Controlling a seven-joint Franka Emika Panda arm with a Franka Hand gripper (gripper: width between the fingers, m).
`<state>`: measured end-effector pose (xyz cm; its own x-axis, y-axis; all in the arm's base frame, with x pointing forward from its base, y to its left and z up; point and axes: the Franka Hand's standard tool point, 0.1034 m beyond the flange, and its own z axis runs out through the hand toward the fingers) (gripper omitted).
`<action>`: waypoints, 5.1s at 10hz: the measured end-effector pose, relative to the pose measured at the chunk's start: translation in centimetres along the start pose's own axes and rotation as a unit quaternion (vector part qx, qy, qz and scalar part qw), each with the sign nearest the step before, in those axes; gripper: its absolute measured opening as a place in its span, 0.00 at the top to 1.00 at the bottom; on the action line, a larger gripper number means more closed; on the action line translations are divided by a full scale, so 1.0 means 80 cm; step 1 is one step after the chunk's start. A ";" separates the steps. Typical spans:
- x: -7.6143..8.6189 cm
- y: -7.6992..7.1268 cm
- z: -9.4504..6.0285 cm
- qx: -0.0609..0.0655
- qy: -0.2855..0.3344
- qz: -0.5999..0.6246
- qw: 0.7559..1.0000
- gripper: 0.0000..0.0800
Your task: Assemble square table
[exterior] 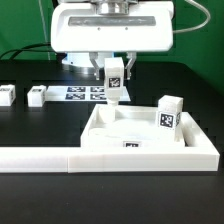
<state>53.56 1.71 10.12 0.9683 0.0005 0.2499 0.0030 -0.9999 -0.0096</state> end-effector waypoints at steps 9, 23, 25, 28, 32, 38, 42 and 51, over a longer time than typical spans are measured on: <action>0.067 0.035 0.019 -0.009 0.022 -0.013 1.000 0.64; 0.063 0.030 0.048 -0.033 0.083 -0.035 0.995 0.64; 0.060 0.029 0.053 -0.034 0.085 -0.037 0.995 0.64; 0.060 0.028 0.057 -0.040 0.103 -0.040 0.993 0.64; 0.059 0.027 0.058 -0.049 0.135 -0.045 0.989 0.64; 0.060 0.025 0.060 -0.051 0.146 -0.048 0.987 0.33; 0.060 0.025 0.060 -0.051 0.146 -0.048 0.987 0.19; 0.072 0.031 0.044 -0.024 0.050 -0.032 0.998 0.19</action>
Offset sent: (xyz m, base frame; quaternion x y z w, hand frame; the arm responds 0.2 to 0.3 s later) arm 0.0421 -0.0036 0.0076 0.0498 -0.0240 0.0245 0.9982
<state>60.02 -0.73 8.12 0.9367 0.0659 0.3440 0.0495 -0.9972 0.0561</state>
